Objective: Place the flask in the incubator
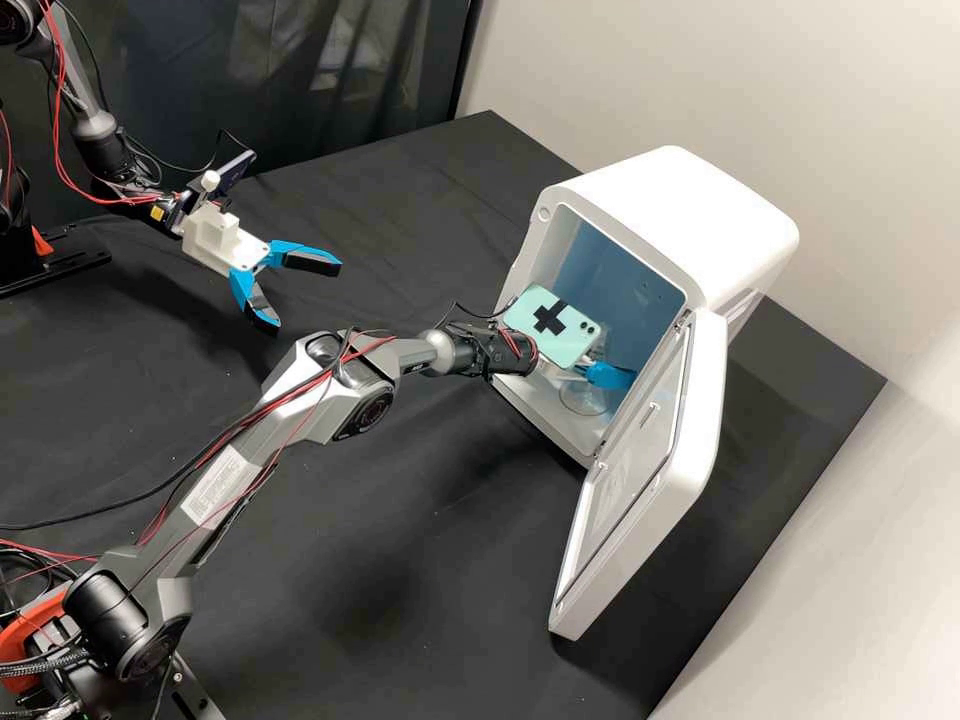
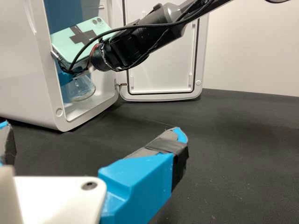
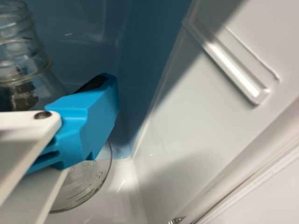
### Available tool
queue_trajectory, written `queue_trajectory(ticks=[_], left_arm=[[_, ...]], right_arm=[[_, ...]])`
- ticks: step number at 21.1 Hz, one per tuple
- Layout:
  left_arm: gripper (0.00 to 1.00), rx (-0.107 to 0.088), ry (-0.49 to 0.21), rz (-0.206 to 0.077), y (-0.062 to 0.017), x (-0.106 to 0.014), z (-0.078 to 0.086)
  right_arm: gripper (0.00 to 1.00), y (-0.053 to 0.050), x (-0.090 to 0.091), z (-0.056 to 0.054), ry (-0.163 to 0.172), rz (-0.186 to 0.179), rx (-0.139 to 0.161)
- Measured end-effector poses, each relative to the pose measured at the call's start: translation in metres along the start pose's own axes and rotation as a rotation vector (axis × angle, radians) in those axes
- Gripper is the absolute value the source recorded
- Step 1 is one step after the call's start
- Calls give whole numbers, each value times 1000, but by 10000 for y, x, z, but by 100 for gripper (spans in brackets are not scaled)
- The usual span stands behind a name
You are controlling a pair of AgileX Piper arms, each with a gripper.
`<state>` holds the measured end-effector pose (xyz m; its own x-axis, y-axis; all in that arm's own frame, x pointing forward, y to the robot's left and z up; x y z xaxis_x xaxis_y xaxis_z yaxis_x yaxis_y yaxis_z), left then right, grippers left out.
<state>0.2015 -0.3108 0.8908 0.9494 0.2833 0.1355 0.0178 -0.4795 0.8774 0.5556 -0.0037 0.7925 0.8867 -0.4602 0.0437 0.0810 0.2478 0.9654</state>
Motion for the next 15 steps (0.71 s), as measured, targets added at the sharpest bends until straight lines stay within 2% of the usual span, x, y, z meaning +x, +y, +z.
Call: queue_trajectory(ticks=[4, 8, 10, 12, 15], left_arm=[[100, 0, 0, 0, 0, 0, 0], [100, 0, 0, 0, 0, 0, 0], [100, 0, 0, 0, 0, 0, 0], [100, 0, 0, 0, 0, 0, 0], [100, 0, 0, 0, 0, 0, 0]], right_arm=[[100, 7, 6, 37, 0, -7, -2], [100, 38, 14, 127, -10, -13, 45], [100, 54, 33, 199, -13, -33, 76], [100, 68, 35, 208, 0, -45, 87], [100, 31, 44, 248, 13, -68, 83]])
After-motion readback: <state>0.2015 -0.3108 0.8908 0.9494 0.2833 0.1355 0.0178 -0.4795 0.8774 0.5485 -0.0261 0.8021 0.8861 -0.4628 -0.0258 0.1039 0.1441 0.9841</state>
